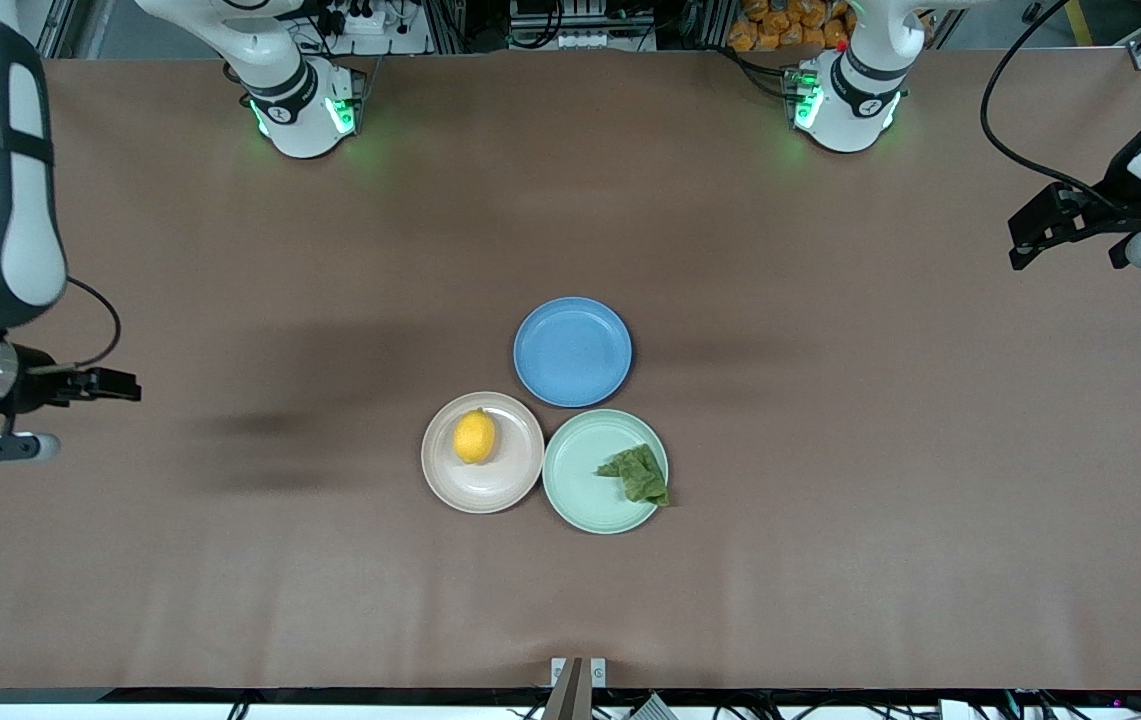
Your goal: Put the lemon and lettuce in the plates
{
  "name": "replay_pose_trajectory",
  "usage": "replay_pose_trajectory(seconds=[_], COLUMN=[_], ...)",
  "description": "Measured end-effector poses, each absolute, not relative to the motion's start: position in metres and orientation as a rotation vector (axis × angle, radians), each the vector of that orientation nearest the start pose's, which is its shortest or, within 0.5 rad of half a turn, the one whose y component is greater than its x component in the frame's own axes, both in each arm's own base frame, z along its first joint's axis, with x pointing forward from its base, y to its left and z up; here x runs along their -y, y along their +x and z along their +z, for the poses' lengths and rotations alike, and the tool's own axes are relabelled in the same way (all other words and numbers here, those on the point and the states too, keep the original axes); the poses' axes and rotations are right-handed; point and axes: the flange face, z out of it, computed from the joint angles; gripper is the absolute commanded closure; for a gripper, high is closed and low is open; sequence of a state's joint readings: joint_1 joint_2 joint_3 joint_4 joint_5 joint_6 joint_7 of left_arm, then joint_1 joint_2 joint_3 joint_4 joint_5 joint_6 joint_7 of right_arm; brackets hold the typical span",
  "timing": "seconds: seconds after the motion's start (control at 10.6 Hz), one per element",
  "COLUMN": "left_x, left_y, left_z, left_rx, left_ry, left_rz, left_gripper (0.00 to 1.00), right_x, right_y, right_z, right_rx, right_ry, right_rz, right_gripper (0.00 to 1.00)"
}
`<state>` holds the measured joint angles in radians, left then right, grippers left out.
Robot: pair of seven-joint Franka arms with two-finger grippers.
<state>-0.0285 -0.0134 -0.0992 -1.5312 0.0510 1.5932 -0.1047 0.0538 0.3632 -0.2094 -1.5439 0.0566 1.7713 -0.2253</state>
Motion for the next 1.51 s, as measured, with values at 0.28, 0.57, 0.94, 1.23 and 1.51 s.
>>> replay_pose_trajectory(seconds=[0.28,0.57,0.94,1.23,1.51], left_x=[0.064,0.064,0.064,0.064,0.064], left_y=[0.548,0.548,0.548,0.546,0.542], left_z=[0.653,0.652,0.657,0.663,0.663], left_rx=[-0.031,-0.031,-0.028,-0.029,-0.026], left_ry=[-3.095,-3.095,-3.096,-3.096,-3.109], left_rz=[-0.115,-0.112,-0.13,-0.143,-0.09], left_gripper=[0.0,0.0,0.0,0.0,0.0], right_x=[0.071,0.055,0.047,0.038,0.03], right_y=[0.621,0.592,0.568,0.565,0.559], right_z=[0.488,0.543,0.593,0.607,0.618], right_rx=[0.026,0.021,0.044,0.073,0.097], right_ry=[-3.107,-3.095,-3.095,-3.09,-3.09], right_rz=[0.225,0.217,0.246,0.252,0.236], right_gripper=[0.0,0.0,0.0,0.0,0.0])
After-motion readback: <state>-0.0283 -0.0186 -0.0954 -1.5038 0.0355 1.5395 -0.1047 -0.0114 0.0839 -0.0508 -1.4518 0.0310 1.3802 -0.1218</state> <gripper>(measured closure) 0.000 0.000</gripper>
